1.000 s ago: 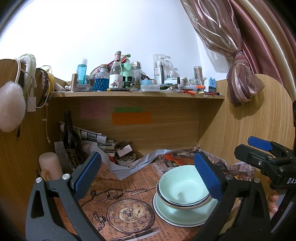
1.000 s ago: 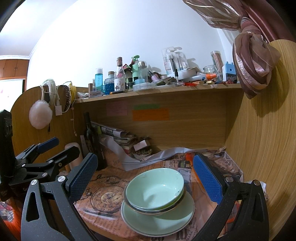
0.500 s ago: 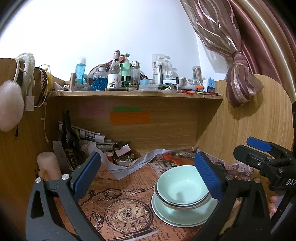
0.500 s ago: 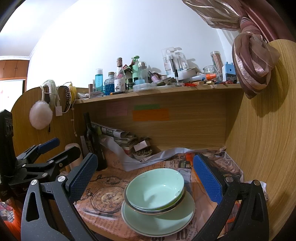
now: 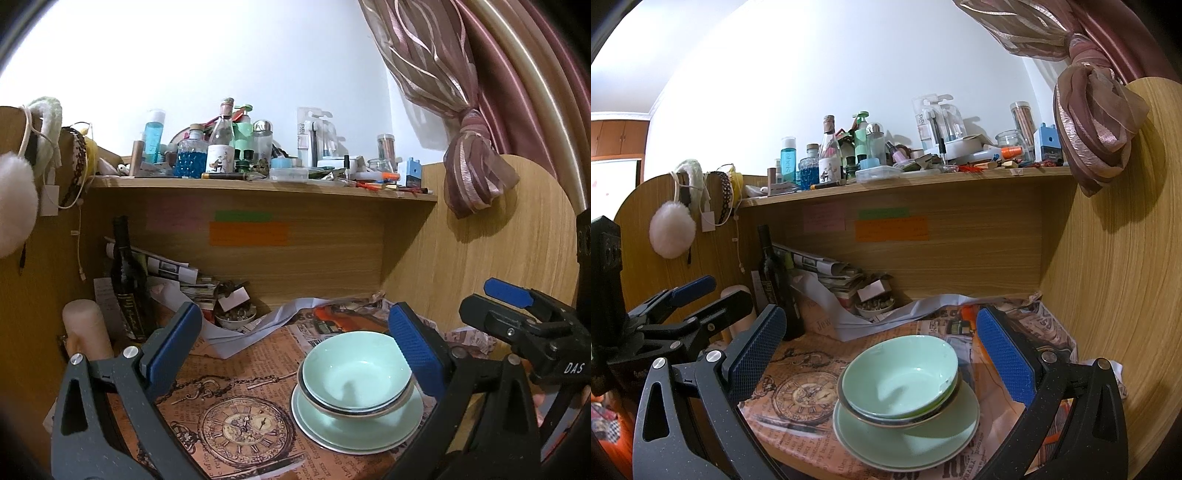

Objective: Organize plates and bowls

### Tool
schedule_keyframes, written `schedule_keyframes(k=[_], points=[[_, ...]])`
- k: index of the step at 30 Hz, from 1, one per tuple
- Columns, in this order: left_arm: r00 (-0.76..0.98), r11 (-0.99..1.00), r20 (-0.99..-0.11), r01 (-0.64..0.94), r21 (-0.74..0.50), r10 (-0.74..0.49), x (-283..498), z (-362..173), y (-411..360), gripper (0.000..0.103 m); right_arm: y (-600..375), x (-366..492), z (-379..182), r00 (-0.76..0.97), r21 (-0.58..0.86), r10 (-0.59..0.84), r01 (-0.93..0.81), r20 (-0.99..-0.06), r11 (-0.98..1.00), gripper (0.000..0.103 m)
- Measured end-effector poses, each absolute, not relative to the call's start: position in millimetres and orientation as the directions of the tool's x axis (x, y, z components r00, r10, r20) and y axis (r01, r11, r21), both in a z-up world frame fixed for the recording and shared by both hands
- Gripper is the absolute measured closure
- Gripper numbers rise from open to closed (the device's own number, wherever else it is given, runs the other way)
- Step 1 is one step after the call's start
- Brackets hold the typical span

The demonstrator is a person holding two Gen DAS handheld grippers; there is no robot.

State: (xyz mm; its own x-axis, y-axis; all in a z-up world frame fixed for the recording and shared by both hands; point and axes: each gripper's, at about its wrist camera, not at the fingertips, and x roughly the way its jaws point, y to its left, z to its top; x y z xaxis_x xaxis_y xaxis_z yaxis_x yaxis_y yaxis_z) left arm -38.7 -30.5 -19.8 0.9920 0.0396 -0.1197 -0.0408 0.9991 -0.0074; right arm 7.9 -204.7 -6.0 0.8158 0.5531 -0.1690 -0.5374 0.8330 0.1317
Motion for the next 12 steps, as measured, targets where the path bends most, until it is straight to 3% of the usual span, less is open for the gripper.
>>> schedule_keyframes(k=[12], points=[[0.990,0.999,-0.132,-0.049,-0.017,0.046,-37.4,-21.9,-30.9,0.000,-198.4,8.6,-7.9,0.812,0.132,0.555,-0.539,-0.183,0.832,0.000]])
